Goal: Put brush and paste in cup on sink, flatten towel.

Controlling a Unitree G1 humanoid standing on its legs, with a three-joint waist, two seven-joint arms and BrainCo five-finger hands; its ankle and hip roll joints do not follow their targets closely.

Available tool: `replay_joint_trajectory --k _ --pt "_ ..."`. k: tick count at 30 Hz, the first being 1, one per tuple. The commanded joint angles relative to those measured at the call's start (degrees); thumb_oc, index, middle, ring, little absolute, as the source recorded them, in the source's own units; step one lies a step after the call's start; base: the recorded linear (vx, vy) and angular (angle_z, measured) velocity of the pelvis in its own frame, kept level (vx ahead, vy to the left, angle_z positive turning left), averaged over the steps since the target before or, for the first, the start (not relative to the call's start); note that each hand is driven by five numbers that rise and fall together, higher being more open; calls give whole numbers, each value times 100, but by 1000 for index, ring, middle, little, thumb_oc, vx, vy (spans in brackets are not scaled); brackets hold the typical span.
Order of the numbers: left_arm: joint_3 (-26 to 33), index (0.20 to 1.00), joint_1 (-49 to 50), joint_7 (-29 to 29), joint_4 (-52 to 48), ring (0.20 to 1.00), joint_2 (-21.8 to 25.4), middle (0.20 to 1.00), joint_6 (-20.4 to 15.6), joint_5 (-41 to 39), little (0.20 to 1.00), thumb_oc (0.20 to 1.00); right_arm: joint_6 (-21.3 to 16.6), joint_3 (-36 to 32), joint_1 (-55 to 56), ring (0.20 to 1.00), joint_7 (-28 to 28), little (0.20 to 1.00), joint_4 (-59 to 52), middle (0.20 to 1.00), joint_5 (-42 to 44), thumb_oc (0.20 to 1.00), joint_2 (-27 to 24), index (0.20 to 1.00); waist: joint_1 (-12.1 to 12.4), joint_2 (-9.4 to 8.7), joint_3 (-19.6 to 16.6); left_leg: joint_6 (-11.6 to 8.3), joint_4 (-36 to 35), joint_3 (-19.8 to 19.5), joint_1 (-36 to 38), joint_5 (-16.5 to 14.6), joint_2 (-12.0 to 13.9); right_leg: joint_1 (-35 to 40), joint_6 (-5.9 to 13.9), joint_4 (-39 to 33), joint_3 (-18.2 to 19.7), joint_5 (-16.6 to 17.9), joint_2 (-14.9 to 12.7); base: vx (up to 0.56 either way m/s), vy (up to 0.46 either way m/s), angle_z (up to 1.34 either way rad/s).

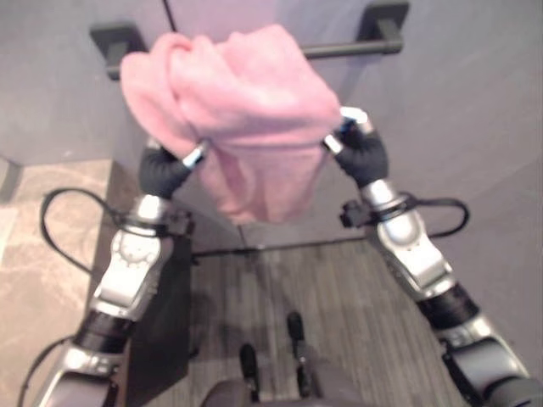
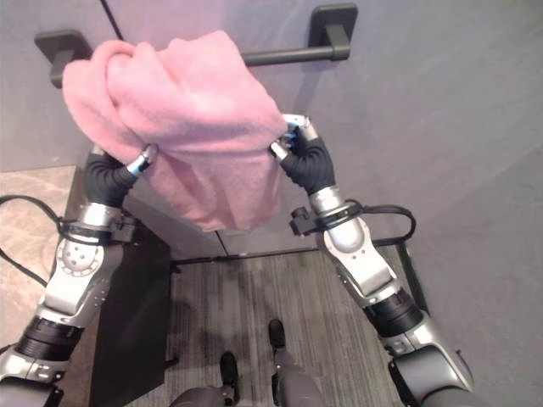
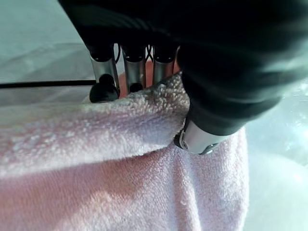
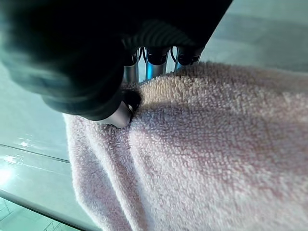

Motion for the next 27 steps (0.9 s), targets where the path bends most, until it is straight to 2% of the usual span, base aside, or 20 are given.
replay_joint_trajectory --k 1,4,5,6,7,10,11,14,15,16,17,19,20,21,22,23,25,26,27 --pt "388 200 -141 515 220 200 488 200 -170 40 200 200 -341 -556 -258 200 -234 200 -125 200 8 200 21 200 54 -39 -267 170 110 -219 -176 -144 -86 451 402 -9 -80 -700 -151 0 0 0" --pt "363 200 -149 485 223 200 574 200 -152 224 200 200 -314 -574 -221 200 -191 200 -49 200 77 200 45 200 67 -41 -272 175 134 -236 -176 -160 -82 468 393 -9 -85 -709 -156 0 0 0" --pt "268 200 -67 507 385 200 391 200 -80 50 200 200 -133 -476 -257 200 -198 200 173 200 -113 200 -2 200 72 -37 -269 180 156 -238 -174 -165 -86 477 394 -9 -93 -700 -161 0 0 0" --pt "248 200 -94 477 452 200 422 200 -17 108 200 200 -85 -433 -262 200 -261 200 258 200 -163 200 -48 200 69 -31 -266 177 157 -234 -169 -166 -86 484 389 -9 -96 -697 -160 0 0 0" --pt "240 200 -192 535 430 200 635 200 34 535 200 200 -69 -363 -269 200 -247 200 285 200 27 200 -77 200 71 -28 -262 168 164 -236 -171 -159 -85 491 384 -9 -91 -696 -154 -12 -5 3" --pt "338 200 -105 515 321 200 589 200 -5 214 200 200 -41 -429 -265 200 -141 200 75 200 155 200 -193 200 59 -38 -253 171 194 -261 -177 -177 -88 503 376 -9 -116 -714 -158 0 0 0" --pt "66 200 -185 436 628 200 501 200 261 460 200 200 102 -401 -240 200 -261 200 461 200 -154 200 -185 200 47 -31 -258 176 218 -274 -180 -181 -88 521 363 -9 -132 -710 -170 0 0 0" --pt "2 200 -413 457 526 200 774 200 194 667 200 200 99 -403 -350 200 -283 200 423 200 -74 200 -280 200 38 -34 -236 171 230 -287 -175 -187 -81 543 359 -9 -153 -718 -167 -6 -1 3" --pt "86 200 -320 518 554 200 602 200 126 372 200 200 67 -453 -299 200 -279 200 342 200 56 200 -215 200 38 -43 -228 173 254 -304 -185 -199 -87 549 357 -9 -171 -722 -172 0 0 0" --pt "26 200 -294 684 872 200 344 200 276 262 200 200 173 -470 -225 200 -435 200 520 200 -195 200 -186 200 30 -44 -224 177 270 -309 -195 -183 -98 554 340 -9 -187 -701 -184 0 0 0" --pt "-33 200 -467 610 696 200 580 200 345 892 200 200 136 -498 -212 200 -439 200 525 200 -97 200 -174 200 17 -29 -230 172 266 -320 -184 -206 -90 569 349 -9 -192 -727 -172 1 3 3" --pt "18 200 -456 621 567 200 630 200 242 774 200 200 93 -623 -194 200 -433 200 370 200 -69 200 -186 200 15 -29 -227 175 254 -329 -180 -215 -88 572 352 -9 -200 -748 -166 8 -4 2" --pt "19 200 -369 759 747 200 317 200 297 529 200 200 68 -723 -140 200 -731 200 563 200 -381 200 -54 200 19 -22 -217 183 271 -337 -192 -224 -92 567 350 -9 -199 -736 -174 0 0 0" --pt "7 200 -380 769 753 200 311 200 298 539 200 200 62 -721 -141 200 -741 200 569 200 -391 200 -54 200 23 -19 -218 183 274 -338 -194 -226 -91 566 350 -9 -201 -736 -174 0 0 0" --pt "-80 200 -537 727 718 200 444 200 368 1031 200 200 77 -724 -150 200 -741 200 594 200 -462 200 -67 200 1 -9 -218 177 268 -336 -192 -220 -91 565 352 -9 -196 -738 -170 0 0 0" --pt "-52 200 -587 804 579 200 421 200 206 873 200 200 35 -829 -189 200 -746 200 437 200 -463 200 -58 200 4 -13 -200 182 255 -336 -188 -223 -94 563 358 -9 -201 -746 -170 0 0 0" --pt "-29 200 -544 857 670 200 264 200 188 641 200 200 48 -833 -171 200 -813 200 478 200 -570 200 -26 200 8 -5 -199 184 259 -338 -187 -225 -97 563 357 -9 -197 -741 -173 0 0 0" --pt "-145 200 -719 853 759 200 335 200 365 1147 200 200 74 -788 -136 200 -819 200 552 200 -594 200 -41 200 -17 19 -199 177 247 -318 -168 -219 -93 566 361 -9 -182 -743 -168 0 0 0" --pt "-135 200 -726 859 635 200 405 200 280 1100 200 200 69 -873 -98 200 -776 200 424 200 -526 200 -79 200 -13 27 -198 181 234 -313 -150 -226 -91 572 363 -9 -175 -753 -165 30 -16 1"
